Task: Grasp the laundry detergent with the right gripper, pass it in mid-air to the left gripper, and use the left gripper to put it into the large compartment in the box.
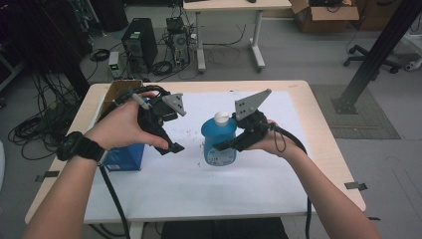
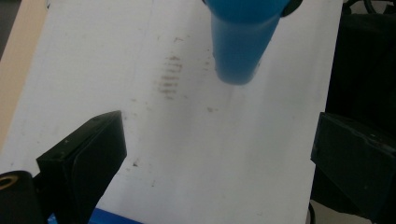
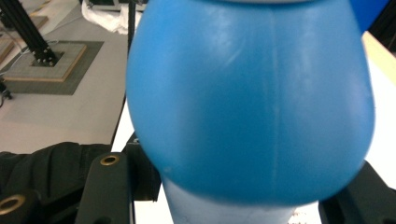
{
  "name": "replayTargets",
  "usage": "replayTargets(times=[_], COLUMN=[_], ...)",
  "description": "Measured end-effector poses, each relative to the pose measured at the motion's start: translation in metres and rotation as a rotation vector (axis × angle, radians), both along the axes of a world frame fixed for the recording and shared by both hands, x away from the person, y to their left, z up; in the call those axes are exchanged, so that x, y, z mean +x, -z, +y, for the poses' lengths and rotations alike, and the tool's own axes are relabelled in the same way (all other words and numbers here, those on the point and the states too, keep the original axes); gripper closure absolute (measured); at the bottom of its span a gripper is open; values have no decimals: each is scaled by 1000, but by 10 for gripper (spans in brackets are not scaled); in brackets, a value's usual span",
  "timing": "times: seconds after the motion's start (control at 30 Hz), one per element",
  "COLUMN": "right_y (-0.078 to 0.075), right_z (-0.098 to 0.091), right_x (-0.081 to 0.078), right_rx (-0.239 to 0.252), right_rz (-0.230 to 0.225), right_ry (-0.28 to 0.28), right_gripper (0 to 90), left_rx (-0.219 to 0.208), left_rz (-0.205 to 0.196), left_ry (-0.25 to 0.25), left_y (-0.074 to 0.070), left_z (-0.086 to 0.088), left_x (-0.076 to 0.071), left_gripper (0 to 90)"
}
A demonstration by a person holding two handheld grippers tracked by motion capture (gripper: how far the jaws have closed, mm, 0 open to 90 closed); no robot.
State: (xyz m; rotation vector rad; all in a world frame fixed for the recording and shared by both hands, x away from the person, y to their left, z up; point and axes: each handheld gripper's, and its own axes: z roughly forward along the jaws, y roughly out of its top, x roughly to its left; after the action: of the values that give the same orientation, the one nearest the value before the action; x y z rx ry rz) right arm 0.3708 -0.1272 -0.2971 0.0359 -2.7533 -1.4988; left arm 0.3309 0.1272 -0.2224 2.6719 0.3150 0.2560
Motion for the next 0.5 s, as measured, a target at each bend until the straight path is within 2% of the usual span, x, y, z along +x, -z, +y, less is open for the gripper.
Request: replayTargets(times=[0.17, 0.5], right_y=[-9, -17], right_z=[14, 34], right_x=[-1, -1], right_rx=[-33, -44], right_rz=[4, 7], right_ry=[-27, -57], right_gripper=[420, 422], left_rx=[-14, -14], left_rz=[-12, -33], left_ry=[7, 33], left_y=[-9, -27], left_z=[-2, -11], left_x=[-2, -5], left_gripper=[38, 37])
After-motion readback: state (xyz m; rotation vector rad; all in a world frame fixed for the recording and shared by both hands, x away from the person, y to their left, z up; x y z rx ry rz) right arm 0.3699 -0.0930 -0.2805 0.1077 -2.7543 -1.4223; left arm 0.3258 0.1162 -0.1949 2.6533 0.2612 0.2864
